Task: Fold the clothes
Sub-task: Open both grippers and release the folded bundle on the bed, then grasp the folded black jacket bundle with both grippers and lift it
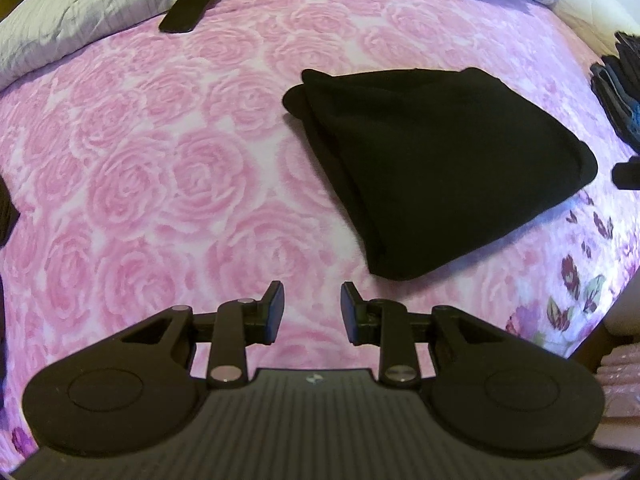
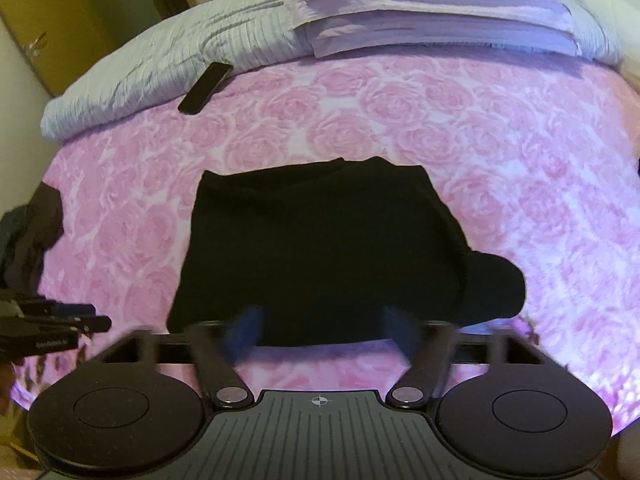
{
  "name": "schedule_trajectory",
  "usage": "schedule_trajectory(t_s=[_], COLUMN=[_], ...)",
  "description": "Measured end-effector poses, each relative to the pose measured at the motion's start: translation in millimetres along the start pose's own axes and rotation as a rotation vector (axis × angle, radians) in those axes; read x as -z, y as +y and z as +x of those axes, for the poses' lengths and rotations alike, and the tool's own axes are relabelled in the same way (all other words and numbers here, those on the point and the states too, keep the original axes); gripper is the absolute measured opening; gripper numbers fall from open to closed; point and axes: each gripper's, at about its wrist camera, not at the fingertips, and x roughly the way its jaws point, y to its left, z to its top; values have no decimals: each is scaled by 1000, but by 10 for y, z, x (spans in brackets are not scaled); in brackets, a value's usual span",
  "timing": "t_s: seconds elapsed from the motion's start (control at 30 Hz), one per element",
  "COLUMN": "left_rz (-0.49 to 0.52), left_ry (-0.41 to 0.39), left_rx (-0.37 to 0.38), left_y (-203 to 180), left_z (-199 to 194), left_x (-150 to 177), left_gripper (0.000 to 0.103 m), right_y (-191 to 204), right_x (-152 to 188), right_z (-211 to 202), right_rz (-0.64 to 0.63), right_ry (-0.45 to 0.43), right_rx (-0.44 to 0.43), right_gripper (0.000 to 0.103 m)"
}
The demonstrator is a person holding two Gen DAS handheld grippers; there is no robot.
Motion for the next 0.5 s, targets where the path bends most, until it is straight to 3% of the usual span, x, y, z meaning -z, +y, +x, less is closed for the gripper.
schedule_trajectory(t_s=[0.13,0.23,0.4,0.5], left_rz=[92,197,612,854], left_ry=[-26,-102,-307,-325], left_rx=[-36,-64,-118,-190], left_y=[-183,-376,-993,-1406], left_z=[46,57,163,412], left_x=[20,63,310,491], left_gripper=[31,35,57,62], right_y=[-37,-33,-63,-188], right_x=[42,117,417,700], right_z=[59,152,377,616], right_rz=[-115,-344,-810,-1061], right_ry=[31,52,59,33], right_rx=[28,76,126,105], right_gripper=[99,99,99,99])
